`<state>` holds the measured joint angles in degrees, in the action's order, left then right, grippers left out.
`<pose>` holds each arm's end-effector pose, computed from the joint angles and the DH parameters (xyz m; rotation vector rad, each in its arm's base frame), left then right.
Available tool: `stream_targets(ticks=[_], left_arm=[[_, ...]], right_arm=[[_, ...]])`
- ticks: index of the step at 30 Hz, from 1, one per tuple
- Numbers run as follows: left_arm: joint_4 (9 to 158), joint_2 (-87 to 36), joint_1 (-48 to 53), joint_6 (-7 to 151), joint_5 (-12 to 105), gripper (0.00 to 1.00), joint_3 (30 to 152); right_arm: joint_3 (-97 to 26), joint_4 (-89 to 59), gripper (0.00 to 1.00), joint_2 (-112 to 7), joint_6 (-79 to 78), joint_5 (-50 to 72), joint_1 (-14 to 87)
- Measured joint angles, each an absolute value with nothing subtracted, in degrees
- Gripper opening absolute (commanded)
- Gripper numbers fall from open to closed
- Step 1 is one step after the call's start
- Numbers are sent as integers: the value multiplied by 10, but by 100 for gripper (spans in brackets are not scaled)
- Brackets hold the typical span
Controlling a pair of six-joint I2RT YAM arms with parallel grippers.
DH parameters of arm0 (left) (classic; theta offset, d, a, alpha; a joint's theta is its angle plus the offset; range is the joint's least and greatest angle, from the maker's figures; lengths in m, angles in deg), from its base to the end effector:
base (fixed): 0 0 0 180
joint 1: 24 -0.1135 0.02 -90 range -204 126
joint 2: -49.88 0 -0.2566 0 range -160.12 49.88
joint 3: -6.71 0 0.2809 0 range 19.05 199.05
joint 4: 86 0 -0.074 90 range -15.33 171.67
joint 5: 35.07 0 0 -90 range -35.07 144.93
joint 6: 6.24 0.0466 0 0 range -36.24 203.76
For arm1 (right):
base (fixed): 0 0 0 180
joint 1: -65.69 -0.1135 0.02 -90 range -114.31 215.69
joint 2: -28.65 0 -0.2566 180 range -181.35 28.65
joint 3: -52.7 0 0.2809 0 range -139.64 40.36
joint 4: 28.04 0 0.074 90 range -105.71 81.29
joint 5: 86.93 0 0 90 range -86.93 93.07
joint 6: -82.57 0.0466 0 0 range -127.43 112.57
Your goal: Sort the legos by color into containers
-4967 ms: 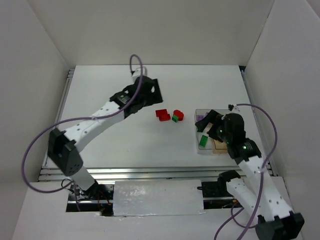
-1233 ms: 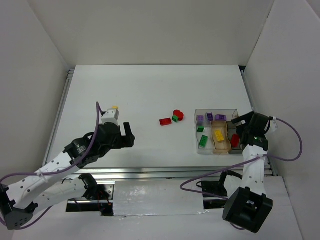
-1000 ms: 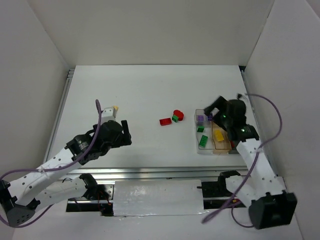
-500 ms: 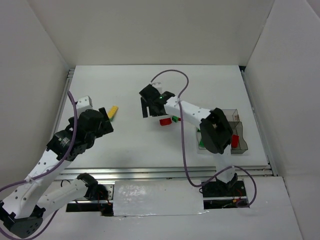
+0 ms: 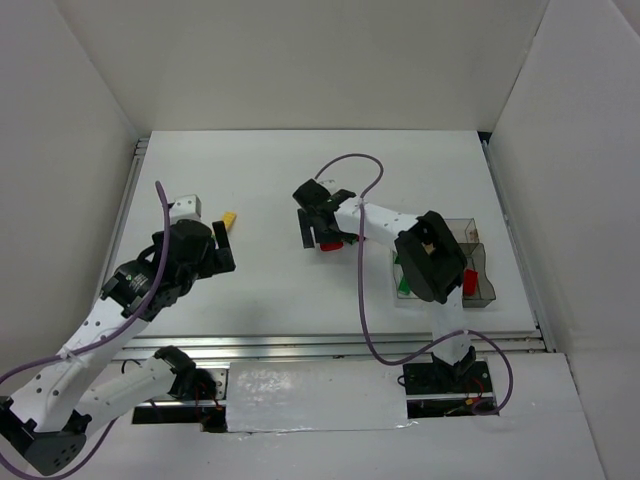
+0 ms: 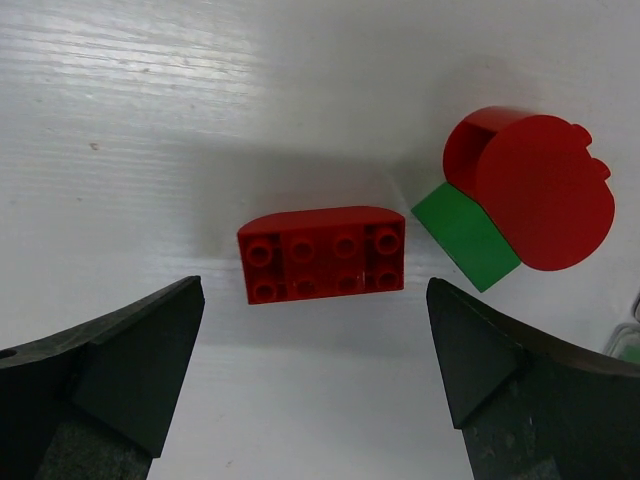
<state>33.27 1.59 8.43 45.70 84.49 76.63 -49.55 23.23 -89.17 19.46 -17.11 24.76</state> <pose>0.1805 -0.0875 0.3364 -0.3730 2.1216 -0.1264 0.3555 0.2870 0.1568 -0.2248 2.6049 -0.0872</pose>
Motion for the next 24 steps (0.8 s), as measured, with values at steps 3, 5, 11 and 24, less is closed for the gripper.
stream_targets(ticks=[3, 5, 11, 24], left_arm=[[337, 20, 84, 461, 838, 99, 762], [337, 21, 84, 462, 835, 99, 761], [339, 21, 84, 463, 830, 99, 761], [342, 21, 84, 467, 820, 99, 761]], right_arm=[[-480, 226, 100, -892, 192, -156, 258], [-474, 224, 100, -892, 190, -148, 262], [-475, 214, 94, -893, 181, -114, 267], [-525, 220, 51, -925, 173, -85, 267]])
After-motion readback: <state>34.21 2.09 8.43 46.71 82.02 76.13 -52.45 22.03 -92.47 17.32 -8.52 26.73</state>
